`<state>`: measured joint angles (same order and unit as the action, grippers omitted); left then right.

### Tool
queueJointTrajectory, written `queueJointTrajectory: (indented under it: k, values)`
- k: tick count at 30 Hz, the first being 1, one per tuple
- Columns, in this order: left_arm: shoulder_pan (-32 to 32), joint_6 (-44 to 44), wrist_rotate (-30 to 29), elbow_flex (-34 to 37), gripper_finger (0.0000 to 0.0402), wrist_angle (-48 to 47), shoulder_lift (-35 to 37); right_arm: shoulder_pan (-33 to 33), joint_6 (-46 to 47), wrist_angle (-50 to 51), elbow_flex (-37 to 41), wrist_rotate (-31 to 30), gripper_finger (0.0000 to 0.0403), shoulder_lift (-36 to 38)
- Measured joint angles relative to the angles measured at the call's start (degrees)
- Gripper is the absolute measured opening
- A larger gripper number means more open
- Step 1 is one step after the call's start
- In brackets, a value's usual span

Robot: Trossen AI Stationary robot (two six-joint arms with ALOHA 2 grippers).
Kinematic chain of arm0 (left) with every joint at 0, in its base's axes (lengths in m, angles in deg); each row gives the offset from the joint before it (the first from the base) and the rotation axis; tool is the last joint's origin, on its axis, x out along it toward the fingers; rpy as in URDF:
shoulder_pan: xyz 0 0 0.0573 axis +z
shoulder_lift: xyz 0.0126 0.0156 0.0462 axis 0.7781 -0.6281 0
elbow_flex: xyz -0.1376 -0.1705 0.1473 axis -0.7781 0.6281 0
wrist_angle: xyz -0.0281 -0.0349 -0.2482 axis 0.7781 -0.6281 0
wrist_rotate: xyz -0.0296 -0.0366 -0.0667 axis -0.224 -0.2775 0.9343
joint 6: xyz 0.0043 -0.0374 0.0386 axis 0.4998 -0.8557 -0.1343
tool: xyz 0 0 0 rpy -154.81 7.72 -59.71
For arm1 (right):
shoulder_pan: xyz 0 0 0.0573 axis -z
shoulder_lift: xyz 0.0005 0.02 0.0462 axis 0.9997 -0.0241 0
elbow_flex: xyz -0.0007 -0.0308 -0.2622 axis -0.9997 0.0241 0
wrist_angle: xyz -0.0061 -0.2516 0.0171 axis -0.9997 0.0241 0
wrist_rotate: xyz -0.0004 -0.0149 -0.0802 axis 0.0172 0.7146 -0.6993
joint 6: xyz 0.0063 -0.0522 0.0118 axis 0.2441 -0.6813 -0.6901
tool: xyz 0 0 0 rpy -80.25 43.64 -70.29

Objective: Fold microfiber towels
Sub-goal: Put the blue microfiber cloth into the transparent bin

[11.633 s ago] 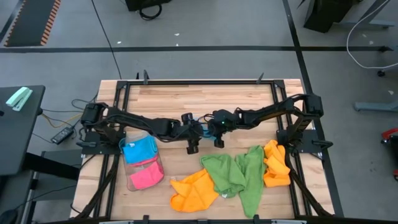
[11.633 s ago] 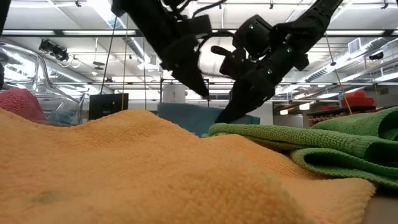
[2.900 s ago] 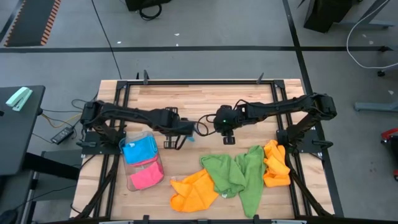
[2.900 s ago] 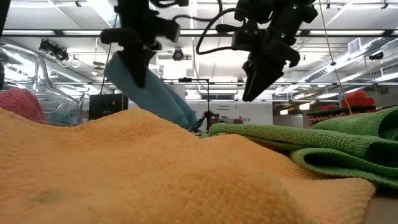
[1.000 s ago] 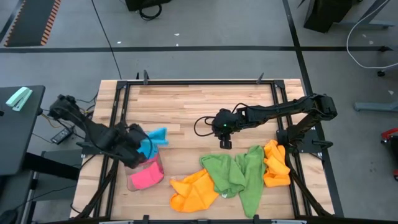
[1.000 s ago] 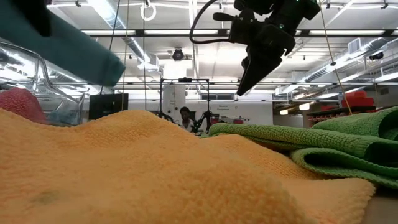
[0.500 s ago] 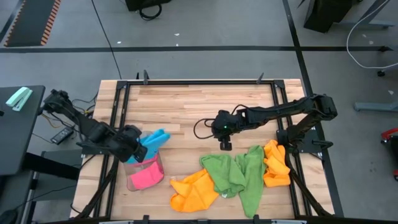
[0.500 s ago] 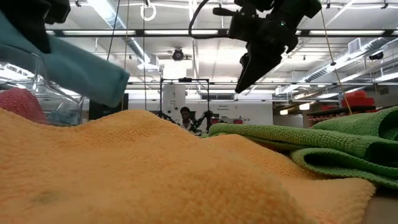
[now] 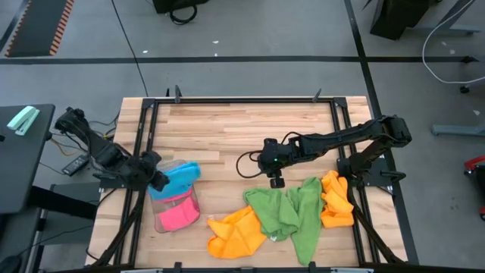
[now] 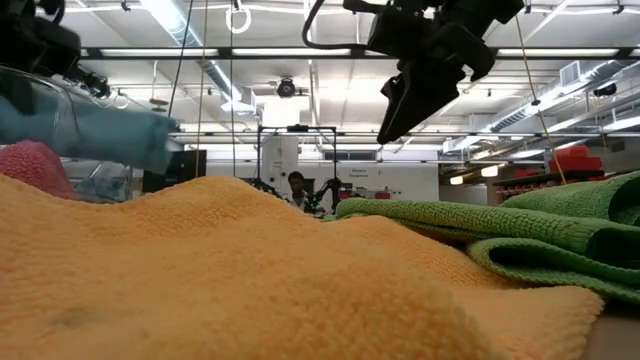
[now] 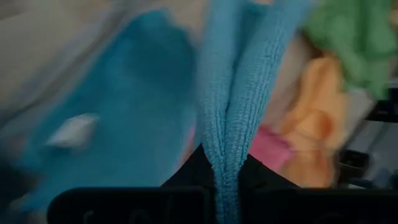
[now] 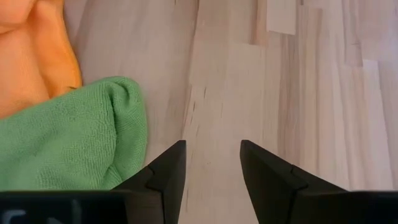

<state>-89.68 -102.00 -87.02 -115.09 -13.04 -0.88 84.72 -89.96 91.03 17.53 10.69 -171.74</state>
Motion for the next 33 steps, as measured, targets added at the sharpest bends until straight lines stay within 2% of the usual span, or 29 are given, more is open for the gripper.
queueJointTrajectory:
  k: [5,11,16,22,28,33]
  values:
    - [-0.51,-3.94,0.94,0.6,0.0018,-1.78,2.45,0.0,-1.1,-0.22,0.0,0.0,0.016,0.0]
    - [-0.5,-8.47,1.48,0.63,0.0018,-1.44,1.62,0.02,-1.57,-0.24,0.0,0.0,0.016,0.0]
    - [-0.52,-8.8,2.89,0.63,0.0018,-1.56,-0.12,0.0,-2.02,-0.25,0.01,0.0,0.016,0.0]
    - [0.13,-10.27,3.09,0.66,0.0018,-1.76,-5.5,0.0,-2.08,-0.26,0.0,0.59,0.0151,0.0]
    - [1.86,-9.75,8.7,0.7,0.0025,-1.82,-12.22,-0.03,-2.9,-0.43,0.0,3.66,0.0138,0.0]
    - [3.65,-9.14,9.43,0.7,0.002,-1.88,-15.78,-0.02,-3.5,-1.13,0.0,3.79,0.0129,0.0]
